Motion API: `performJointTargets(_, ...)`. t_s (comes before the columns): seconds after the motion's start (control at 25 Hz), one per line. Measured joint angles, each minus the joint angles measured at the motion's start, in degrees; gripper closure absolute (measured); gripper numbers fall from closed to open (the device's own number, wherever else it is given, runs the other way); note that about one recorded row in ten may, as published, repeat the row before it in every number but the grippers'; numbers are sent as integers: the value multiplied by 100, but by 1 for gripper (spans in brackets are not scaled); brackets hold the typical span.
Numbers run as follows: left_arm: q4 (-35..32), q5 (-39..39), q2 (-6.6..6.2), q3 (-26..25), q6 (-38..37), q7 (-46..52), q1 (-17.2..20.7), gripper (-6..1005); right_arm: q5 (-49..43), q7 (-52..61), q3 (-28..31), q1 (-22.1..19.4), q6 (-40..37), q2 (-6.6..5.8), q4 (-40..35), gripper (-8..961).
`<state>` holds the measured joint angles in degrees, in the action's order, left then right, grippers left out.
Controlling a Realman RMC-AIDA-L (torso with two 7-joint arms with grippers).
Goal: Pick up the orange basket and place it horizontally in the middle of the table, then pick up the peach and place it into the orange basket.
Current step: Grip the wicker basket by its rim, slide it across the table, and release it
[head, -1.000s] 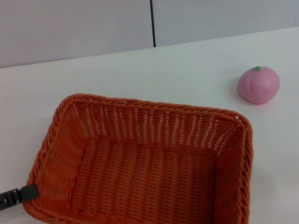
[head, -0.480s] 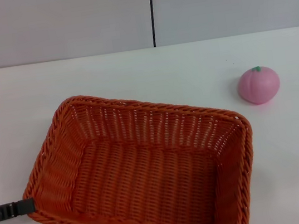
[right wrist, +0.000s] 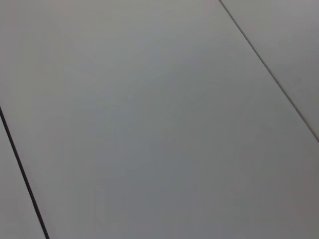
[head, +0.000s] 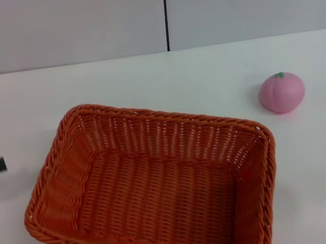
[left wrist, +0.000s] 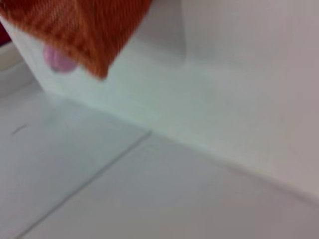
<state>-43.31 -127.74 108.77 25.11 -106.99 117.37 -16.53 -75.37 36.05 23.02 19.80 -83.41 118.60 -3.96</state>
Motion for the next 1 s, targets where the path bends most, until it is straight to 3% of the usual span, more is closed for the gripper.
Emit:
performJointTargets(0.04,14,32,11,-523,141,-335,-286,555,0,0,0,-2,0,2,3,415)
performJointTargets(0.2,38,33,35,-655,220,-442,-389,555,-7,23,0,-12,0,9,15,415)
performJointTargets(0.32,57,99,155,-780,513,-679,-733,555,-32,101,-6,-20,0,13,16,415)
performJointTargets(0.4,57,99,155,-780,513,-679,-733,556,-42,131,-7,-26,0,14,15,415)
performJointTargets(0.48,28,174,266,-742,591,-910,-1043,556,-44,139,-10,-28,0,15,17,415)
performJointTargets(0.68,20,175,304,-731,647,-991,-1172,556,-51,141,-18,-31,0,16,73,416)
performJointTargets(0.72,5,176,390,-615,818,-1136,-1482,556,-51,141,-18,-37,0,18,93,416)
performJointTargets(0.76,5,176,390,-615,818,-1136,-1482,557,-52,142,-18,-47,0,20,115,416)
performJointTargets(0.8,-3,173,424,-278,918,-1172,-1677,557,-53,143,-18,-59,0,22,138,416)
performJointTargets(1.0,-46,158,441,10,961,-1173,-1768,557,-64,146,-24,-136,0,29,227,416)
